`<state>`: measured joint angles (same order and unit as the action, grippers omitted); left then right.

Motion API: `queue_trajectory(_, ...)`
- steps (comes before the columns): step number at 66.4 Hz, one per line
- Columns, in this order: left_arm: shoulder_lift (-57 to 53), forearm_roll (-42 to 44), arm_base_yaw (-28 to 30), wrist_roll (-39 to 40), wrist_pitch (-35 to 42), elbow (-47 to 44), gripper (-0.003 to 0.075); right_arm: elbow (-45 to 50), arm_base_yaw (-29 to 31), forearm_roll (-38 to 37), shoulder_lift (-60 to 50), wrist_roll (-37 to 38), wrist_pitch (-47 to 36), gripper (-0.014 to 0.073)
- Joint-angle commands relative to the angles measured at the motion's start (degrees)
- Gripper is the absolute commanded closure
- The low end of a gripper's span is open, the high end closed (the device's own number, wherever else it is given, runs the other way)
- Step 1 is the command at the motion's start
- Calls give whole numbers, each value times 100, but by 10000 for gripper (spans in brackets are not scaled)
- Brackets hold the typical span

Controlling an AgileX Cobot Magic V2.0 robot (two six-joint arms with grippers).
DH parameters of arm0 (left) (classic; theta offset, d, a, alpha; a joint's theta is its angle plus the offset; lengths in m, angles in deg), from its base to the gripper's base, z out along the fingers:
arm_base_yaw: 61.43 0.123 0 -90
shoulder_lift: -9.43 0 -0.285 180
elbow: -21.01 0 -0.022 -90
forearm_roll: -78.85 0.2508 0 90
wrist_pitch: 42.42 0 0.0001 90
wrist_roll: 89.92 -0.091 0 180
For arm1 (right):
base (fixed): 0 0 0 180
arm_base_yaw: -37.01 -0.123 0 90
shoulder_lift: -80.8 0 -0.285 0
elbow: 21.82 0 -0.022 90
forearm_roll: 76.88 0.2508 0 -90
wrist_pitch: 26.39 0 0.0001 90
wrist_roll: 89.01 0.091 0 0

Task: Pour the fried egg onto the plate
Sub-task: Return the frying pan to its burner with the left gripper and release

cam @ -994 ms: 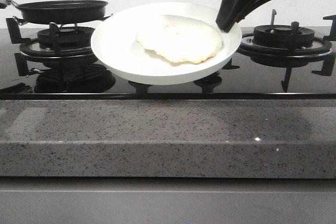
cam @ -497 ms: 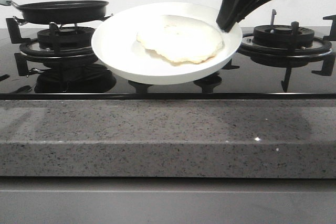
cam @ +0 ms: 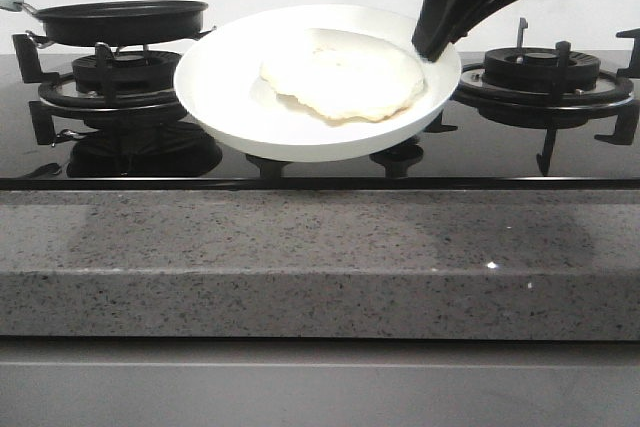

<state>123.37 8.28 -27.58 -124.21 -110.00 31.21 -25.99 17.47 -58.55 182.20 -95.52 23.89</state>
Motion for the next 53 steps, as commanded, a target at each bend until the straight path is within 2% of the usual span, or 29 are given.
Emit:
queue_trajectory(1, -776, 194, -112, 71, -434, 181, 145, -170, 2, 159, -272, 6, -260, 662)
queue_trajectory(8, -1384, 829, -393, 170, -434, 181, 145, -170, 2, 159, -272, 6, -260, 662)
queue_trajectory(21, -2542, 2512, -1488, 654, -218, 181, 145, -170, 2, 159, -272, 6, -260, 662)
queue_trajectory(28, -3106, 4098, -2391, 1433, -82, 181, 145, -170, 2, 159, -272, 6, -260, 662)
queue_trajectory(39, -3864, 6065, -3599, 2681, -116, 20, 164, -170, 2, 159, -272, 6, -260, 662)
queue_trajectory(46, -4411, 6738, -4186, 3239, -104, -372, 188, -170, 2, 159, -272, 6, -260, 662)
queue_trajectory(53, -4906, 6939, -4524, 3429, -80, -890, 197, -170, 2, 159, -272, 6, -260, 662)
